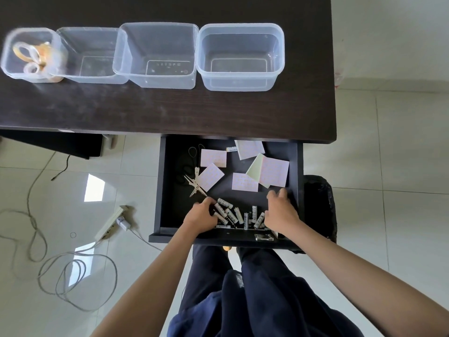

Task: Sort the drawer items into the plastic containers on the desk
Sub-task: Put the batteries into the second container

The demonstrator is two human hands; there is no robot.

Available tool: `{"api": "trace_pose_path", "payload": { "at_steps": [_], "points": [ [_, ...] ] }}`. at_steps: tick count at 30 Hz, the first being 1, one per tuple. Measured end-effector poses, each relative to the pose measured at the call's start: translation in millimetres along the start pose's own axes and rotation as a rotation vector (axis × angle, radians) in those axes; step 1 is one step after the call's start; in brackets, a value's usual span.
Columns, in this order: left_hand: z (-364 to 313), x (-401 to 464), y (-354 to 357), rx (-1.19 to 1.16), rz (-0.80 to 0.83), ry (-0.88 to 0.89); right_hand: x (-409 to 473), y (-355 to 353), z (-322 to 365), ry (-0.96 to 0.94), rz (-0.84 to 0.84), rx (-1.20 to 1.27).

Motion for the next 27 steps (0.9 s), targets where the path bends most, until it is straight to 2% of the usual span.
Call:
{"api": "trace_pose_path", "payload": {
  "at_steps": [2, 5, 8, 11, 15, 18, 24, 27],
  "points": [
    [-1, 0, 5, -0.101, 0.032, 0.022, 0, 8, 4, -0.059, 0.090, 0.161],
    [-7, 0, 10, -0.167, 0.074, 0.067, -3, 14, 8, -0.127, 0.172, 0.250],
    [-7, 2, 9, -0.151, 0.044, 0.068, -3, 7, 5, -0.106, 0.102, 0.297],
    [-1, 0, 1, 0.031, -0.049, 0.005, -4, 8, 0, -0.034, 0.070, 0.101],
    [-9, 2, 11, 0.078, 0.024, 0.038, -9, 18, -2, 0.078, 0.174, -0.139],
    [-15, 4, 18, 0.048, 0.081, 0.047, -9, 25, 2, 0.042, 0.259, -0.269],
    [-14, 3, 23, -0.055, 0.179, 0.028, -8, 41, -8, 0.112, 0.419, -0.153],
    [-13, 3, 25, -0.073, 0.211, 0.025, -8, 38, -8, 0.111, 0.428, -0.061]
  ]
}}
Point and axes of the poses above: each hand's wrist, its own x-axis towards the middle knuckle, its own y-axis out of the palm, z = x × y, the point moved 10 cm from there along x, towards the middle knuckle, and after that the axes turned 1 degree about -z, right-handed, at the moved point
